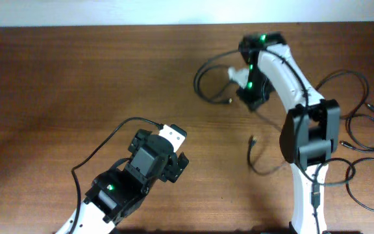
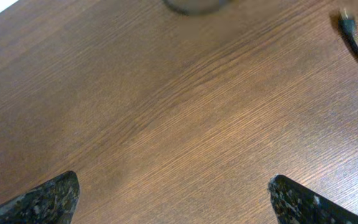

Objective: Untangle cables

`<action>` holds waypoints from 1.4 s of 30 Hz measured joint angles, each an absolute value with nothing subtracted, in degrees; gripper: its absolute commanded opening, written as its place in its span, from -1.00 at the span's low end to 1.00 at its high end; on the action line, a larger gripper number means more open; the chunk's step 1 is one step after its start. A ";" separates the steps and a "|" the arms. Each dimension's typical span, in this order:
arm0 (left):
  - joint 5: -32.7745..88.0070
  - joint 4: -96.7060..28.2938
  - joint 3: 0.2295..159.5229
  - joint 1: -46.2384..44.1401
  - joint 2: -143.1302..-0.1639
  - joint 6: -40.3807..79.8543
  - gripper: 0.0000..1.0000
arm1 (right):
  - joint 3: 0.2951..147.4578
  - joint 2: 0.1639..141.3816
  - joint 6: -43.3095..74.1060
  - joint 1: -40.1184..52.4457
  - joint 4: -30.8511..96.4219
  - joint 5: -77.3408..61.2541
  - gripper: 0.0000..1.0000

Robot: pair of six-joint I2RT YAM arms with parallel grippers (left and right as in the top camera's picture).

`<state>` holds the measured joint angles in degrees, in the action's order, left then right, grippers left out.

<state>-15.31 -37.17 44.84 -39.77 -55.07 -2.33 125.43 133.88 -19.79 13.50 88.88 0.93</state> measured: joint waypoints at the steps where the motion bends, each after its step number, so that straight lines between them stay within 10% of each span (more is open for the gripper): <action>1: -15.31 -37.19 44.84 -39.77 -55.07 -2.31 0.97 | 129.78 133.88 -18.33 13.50 89.38 2.00 -0.92; 12: -15.29 -37.28 44.84 -39.77 -55.07 -2.31 0.97 | 161.62 133.82 -5.17 13.50 84.73 9.72 -0.92; 42: -15.31 -37.28 44.84 -39.77 -55.07 -2.31 0.97 | 163.50 135.83 36.34 -4.80 76.40 8.25 -0.92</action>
<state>-15.31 -37.28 44.84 -39.77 -55.07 -2.31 163.50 135.83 36.34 -4.80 76.40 8.25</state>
